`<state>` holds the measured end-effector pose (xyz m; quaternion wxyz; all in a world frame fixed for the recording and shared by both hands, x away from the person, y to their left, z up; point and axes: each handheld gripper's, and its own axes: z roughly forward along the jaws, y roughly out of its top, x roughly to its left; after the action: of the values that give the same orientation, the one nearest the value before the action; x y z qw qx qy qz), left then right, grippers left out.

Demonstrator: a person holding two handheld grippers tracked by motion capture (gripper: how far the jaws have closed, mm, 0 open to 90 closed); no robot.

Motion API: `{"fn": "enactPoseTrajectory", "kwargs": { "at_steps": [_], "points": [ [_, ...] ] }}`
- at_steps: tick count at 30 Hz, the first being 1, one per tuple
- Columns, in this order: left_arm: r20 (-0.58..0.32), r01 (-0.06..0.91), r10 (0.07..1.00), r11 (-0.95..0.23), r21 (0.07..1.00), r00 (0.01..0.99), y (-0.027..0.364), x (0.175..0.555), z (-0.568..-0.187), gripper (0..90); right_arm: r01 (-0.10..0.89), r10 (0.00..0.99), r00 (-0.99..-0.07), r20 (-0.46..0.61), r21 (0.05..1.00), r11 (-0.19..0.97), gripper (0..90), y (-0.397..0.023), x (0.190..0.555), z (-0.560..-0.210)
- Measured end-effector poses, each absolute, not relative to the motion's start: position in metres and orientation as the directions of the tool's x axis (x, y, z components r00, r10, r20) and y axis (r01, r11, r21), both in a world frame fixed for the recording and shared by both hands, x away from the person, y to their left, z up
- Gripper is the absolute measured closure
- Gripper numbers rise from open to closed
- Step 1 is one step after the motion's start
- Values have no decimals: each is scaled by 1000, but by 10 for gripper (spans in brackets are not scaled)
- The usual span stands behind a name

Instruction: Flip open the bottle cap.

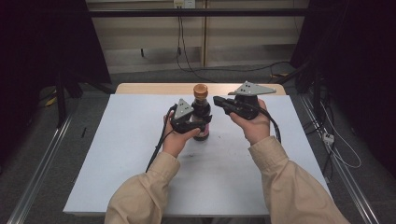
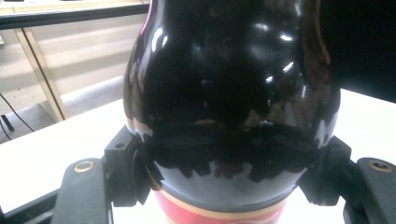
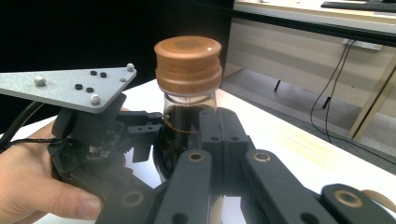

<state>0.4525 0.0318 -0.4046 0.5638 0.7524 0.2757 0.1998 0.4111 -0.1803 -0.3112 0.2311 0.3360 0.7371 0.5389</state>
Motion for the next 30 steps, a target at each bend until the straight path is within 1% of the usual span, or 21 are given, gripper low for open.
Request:
{"fn": "enactPoseTrajectory", "kwargs": {
  "at_steps": [7,14,22,25,30],
  "points": [
    [-22,194,642,-198,961,767,31,452,-405,298,242,739,-674,0,945,221,900,-173,419,-301],
    [-11,186,635,-210,960,773,31,451,-404,299,240,730,-684,-8,942,236,900,-170,425,-296],
    [-27,197,633,-200,960,774,32,452,-405,299,231,719,-694,-21,940,251,900,-168,426,-292],
    [-30,200,629,-201,959,777,33,453,-405,300,222,712,-700,-51,933,285,900,-165,426,-289],
    [-30,203,632,-203,958,774,33,453,-405,304,231,708,-705,-45,929,289,900,-164,428,-287]
  ]
}}
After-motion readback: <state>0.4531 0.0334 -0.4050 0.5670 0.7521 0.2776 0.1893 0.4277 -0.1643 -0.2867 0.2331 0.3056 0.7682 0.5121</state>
